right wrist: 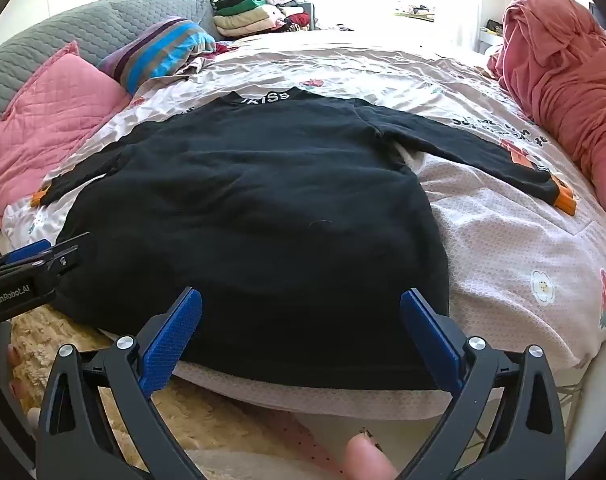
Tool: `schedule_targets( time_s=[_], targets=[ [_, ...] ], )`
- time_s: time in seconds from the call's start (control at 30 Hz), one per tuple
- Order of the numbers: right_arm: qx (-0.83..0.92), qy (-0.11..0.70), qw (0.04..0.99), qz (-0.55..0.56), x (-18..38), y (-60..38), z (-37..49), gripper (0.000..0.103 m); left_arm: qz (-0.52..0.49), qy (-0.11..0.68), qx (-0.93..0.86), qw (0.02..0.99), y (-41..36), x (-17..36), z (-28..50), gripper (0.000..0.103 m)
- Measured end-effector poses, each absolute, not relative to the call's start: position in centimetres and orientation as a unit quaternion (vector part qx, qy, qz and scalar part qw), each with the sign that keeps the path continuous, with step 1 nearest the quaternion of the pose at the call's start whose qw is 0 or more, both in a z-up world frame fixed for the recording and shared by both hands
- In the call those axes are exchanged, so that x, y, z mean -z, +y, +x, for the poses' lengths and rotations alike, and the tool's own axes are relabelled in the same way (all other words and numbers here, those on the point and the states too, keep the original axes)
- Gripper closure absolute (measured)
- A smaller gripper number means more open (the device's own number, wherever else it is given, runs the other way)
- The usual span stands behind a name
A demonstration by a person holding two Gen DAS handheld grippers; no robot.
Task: Fold small clothes
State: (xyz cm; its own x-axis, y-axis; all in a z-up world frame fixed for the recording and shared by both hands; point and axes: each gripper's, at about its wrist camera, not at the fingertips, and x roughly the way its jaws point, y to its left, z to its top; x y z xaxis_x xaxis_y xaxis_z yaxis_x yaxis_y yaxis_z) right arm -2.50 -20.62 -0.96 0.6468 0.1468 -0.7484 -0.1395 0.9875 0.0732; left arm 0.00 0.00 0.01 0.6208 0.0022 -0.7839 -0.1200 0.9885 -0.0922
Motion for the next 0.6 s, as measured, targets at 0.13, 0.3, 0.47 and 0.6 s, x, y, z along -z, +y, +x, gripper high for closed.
schedule_targets(
  time_s=[0.13,0.3,0.47,0.6],
  targets=[
    [-0.075,0.415,0.907,0.004,1.1,-20.5,-2.3,0.004,-0.068,0.433,-0.035,0.898,0.0,-0.1,0.0,0.009],
    [-0.082,0.411,0.908,0.003,0.8,-20.3,-2.9,0.004,-0.068,0.433,-0.035,0.898,0.3,-0.2,-0.2,0.009],
    [-0.082,0.408,0.91,-0.001,0.7,-19.6,-2.9,0.004,-0.069,0.432,-0.034,0.898,0.5,-0.5,-0.2,0.009],
    [-0.085,0.404,0.911,-0.001,0.4,-20.1,-3.4,0.004,-0.069,0.432,-0.034,0.899,0.2,-0.3,-0.1,0.009]
  ],
)
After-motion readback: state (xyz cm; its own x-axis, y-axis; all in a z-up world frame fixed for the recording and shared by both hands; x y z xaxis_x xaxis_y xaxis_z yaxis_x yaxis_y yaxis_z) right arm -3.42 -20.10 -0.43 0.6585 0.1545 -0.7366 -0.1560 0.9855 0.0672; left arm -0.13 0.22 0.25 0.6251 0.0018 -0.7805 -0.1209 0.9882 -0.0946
